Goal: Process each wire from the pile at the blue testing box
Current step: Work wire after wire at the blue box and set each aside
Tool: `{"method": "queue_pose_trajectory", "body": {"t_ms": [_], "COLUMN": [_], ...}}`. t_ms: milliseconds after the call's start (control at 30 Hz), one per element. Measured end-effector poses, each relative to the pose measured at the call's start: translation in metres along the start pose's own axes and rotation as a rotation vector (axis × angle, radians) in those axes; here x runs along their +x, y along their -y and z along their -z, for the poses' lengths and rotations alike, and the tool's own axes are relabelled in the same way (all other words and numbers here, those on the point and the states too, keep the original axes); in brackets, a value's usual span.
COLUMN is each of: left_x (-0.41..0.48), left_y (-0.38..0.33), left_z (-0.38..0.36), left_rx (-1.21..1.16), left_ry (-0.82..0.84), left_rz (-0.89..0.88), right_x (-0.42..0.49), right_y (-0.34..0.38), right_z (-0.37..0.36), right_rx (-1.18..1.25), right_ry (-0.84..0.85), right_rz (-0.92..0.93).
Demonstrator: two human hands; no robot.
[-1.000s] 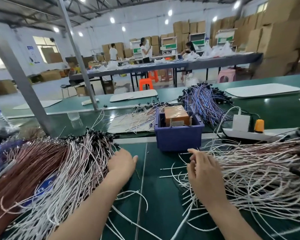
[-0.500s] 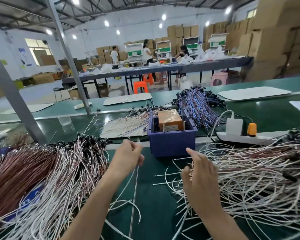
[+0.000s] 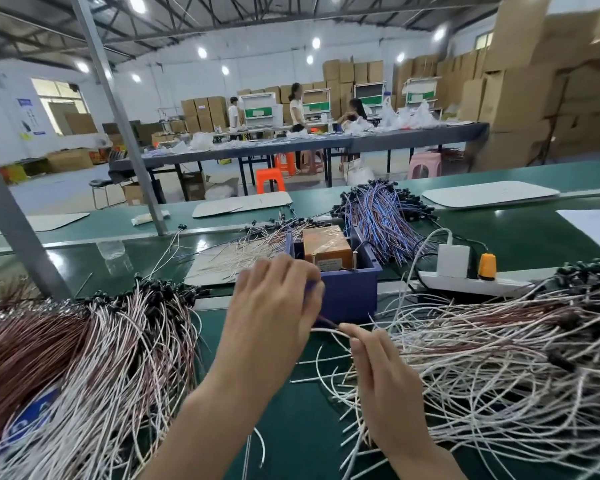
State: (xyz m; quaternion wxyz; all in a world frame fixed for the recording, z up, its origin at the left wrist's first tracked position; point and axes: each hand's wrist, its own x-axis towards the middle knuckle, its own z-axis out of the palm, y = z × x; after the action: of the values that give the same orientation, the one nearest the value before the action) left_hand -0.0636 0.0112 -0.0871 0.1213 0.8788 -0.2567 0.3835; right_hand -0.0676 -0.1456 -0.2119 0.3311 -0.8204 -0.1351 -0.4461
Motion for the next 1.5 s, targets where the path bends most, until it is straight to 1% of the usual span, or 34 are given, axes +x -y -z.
{"method": "queue_pose_trajectory", "body": {"t_ms": [33,67,100,133,167,233,267,300,333,400,467,533,567,600,633,700,767,967,1067,1133,1267,1500], "left_x": [-0.008,-0.018,-0.028,-0.038,-0.045,-0.05,-0.048,-0.044,-0.04,-0.03,-0.021,-0.015,-0.014,-0.016,-0.019,-0.026,-0.034,-0.044,-0.045,-0.046,-0.05,-0.049], "left_y": [-0.003,-0.009,-0.016,-0.024,-0.033,-0.039,-0.035,-0.029,-0.022,-0.005,0.011,0.022,0.026,0.029,0.031,0.027,0.019,0.005,-0.006,-0.014,-0.028,-0.034], "left_z": [-0.002,-0.007,-0.014,-0.023,-0.031,-0.046,-0.053,-0.059,-0.064,-0.068,-0.069,-0.07,-0.072,-0.076,-0.081,-0.09,-0.096,-0.098,-0.094,-0.093,-0.094,-0.092], "left_rx": [-0.139,-0.256,-0.381,-0.527,-0.708,-1.089,-1.254,-1.418,-1.593,-1.876,-1.982,-2.004,-1.949,-1.815,-1.614,-1.268,-1.12,-1.029,-1.011,-1.028,-1.048,-1.077], "left_ry": [-0.161,-0.234,-0.222,-0.15,-0.047,0.161,0.227,0.25,0.219,0.074,-0.059,-0.185,-0.248,-0.292,-0.291,-0.223,-0.175,-0.169,-0.174,-0.174,-0.123,-0.077], "left_rz": [0.012,0.055,0.127,0.251,0.427,0.872,1.068,1.196,1.261,1.279,1.238,1.206,1.2,1.192,1.176,1.09,1.036,1.058,1.073,1.062,1.035,0.984], "right_x": [0.0,0.001,0.001,0.002,0.003,0.005,0.006,0.006,0.007,0.007,0.006,0.005,0.005,0.005,0.005,0.007,0.008,0.017,0.026,0.032,0.034,0.03], "right_y": [-0.001,-0.002,-0.003,-0.002,-0.002,0.001,0.002,0.002,0.002,0.003,0.003,0.002,0.002,0.002,0.002,0.003,0.004,0.0,0.0,0.0,0.0,-0.003], "right_z": [0.0,-0.001,0.0,0.0,0.002,0.004,0.004,0.004,0.004,0.003,0.002,0.001,0.001,0.0,-0.001,-0.002,-0.003,-0.008,-0.014,-0.021,-0.031,-0.031], "right_rx": [0.038,0.077,0.115,0.153,0.19,0.244,0.254,0.254,0.253,0.255,0.272,0.296,0.313,0.338,0.371,0.44,0.485,0.548,0.559,0.525,0.416,0.426], "right_ry": [-0.009,-0.007,-0.001,0.002,0.001,-0.001,-0.002,0.0,0.008,0.037,0.061,0.068,0.068,0.067,0.062,0.038,-0.006,-0.146,-0.2,-0.225,-0.189,-0.112], "right_rz": [-0.069,-0.133,-0.191,-0.242,-0.292,-0.387,-0.417,-0.433,-0.442,-0.459,-0.468,-0.476,-0.485,-0.5,-0.524,-0.581,-0.643,-0.827,-0.873,-0.878,-0.841,-0.825]}}
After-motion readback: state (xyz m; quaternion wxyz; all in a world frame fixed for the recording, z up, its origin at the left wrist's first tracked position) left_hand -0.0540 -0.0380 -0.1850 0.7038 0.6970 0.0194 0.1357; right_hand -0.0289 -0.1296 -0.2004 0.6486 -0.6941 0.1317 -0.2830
